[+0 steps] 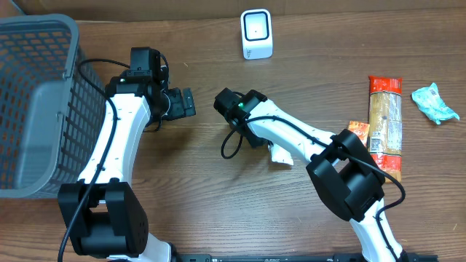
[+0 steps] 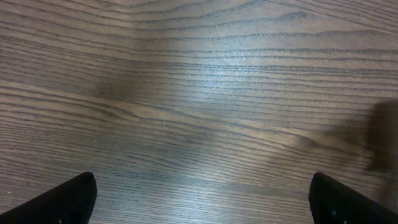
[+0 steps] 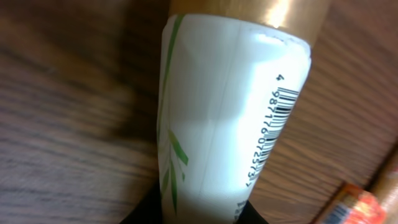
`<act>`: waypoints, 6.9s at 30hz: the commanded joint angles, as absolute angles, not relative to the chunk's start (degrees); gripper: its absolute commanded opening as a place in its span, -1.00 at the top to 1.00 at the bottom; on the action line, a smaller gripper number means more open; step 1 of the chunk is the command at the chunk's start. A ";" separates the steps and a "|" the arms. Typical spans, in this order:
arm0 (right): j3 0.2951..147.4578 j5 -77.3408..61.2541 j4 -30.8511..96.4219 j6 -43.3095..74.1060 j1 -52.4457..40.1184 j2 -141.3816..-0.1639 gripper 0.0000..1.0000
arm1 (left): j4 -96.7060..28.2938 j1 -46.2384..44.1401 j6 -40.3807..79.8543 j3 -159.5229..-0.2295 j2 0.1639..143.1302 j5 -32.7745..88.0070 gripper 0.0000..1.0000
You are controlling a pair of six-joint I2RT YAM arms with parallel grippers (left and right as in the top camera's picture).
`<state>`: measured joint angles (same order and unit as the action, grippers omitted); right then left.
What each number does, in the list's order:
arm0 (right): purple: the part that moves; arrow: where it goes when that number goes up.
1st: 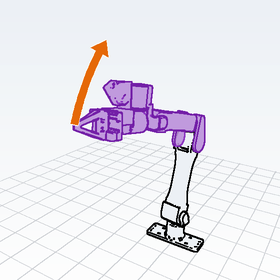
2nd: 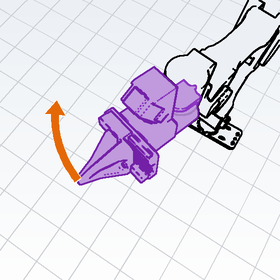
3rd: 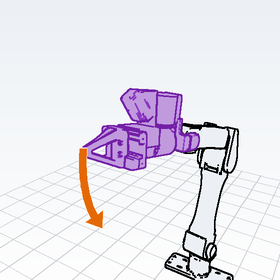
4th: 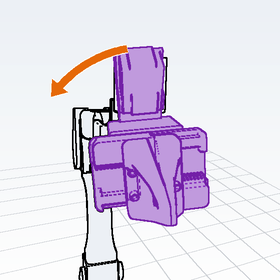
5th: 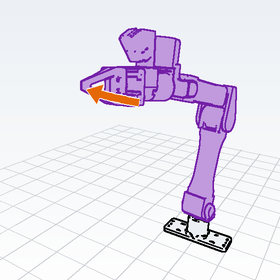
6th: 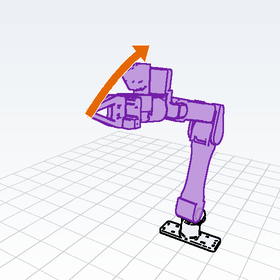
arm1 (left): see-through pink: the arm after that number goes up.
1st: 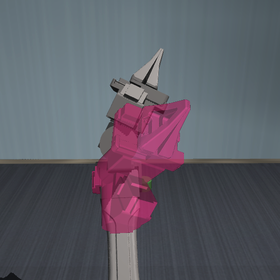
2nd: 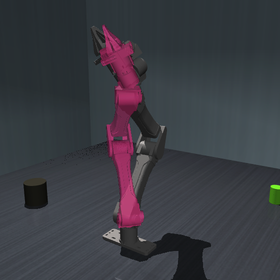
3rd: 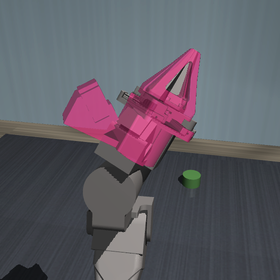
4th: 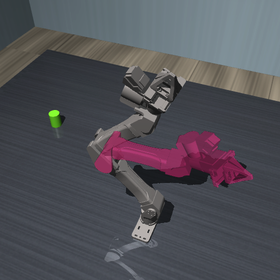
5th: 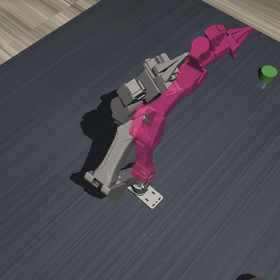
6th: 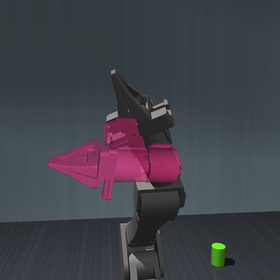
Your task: Scan the item barcode
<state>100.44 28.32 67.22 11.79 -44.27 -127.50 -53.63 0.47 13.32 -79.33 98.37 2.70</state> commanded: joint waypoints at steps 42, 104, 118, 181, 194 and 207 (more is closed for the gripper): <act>70.94 -50.68 47.35 8.62 -12.84 -119.52 -0.03 | -53.63 0.36 12.25 -79.96 97.86 2.33 -1.00; 80.79 34.52 67.22 18.98 -48.56 -118.96 -0.96 | -53.63 0.36 12.25 -79.96 97.86 2.33 -0.99; 80.62 28.36 64.51 17.50 -39.42 -119.17 -0.86 | -53.63 0.36 12.25 -79.96 97.86 2.33 -0.99; 99.77 -4.93 69.08 6.96 -27.55 -115.81 -0.37 | -53.63 0.36 12.25 -79.96 97.86 2.35 -0.99; 98.54 3.14 60.31 6.02 -41.54 -122.23 -0.40 | -53.63 0.36 12.25 -79.96 97.86 2.33 -1.00; 100.49 -16.49 65.14 4.54 -39.86 -126.48 0.93 | -53.63 0.36 12.25 -79.96 97.86 2.33 -0.99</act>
